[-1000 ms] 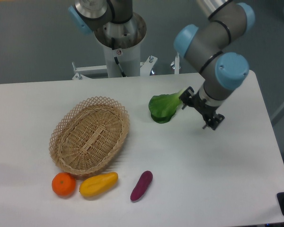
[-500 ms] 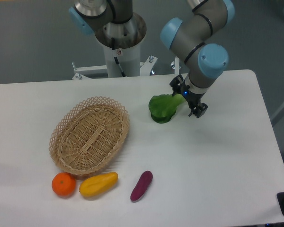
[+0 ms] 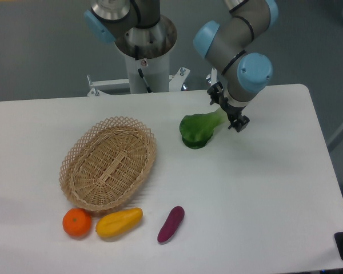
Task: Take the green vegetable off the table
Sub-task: 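Lower the open gripper onto the bok choy stem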
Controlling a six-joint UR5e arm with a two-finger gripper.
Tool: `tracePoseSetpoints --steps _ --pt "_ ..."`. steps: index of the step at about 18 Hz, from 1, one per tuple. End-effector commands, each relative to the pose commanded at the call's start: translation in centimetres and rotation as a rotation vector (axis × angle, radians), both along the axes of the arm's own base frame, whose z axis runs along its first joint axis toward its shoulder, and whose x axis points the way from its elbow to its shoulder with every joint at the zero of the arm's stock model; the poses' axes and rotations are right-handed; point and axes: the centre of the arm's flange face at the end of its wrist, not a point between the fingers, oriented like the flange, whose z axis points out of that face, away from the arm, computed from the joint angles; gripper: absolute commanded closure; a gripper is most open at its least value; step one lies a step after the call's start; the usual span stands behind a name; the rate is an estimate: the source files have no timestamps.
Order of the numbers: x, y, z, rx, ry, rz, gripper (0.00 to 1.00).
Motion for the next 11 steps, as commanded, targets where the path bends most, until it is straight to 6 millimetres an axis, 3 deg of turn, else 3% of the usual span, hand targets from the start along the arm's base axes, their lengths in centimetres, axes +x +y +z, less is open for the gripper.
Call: tracePoseSetpoints --steps 11 --pt "1.9 -0.6 -2.4 -0.008 -0.011 -0.004 0.00"
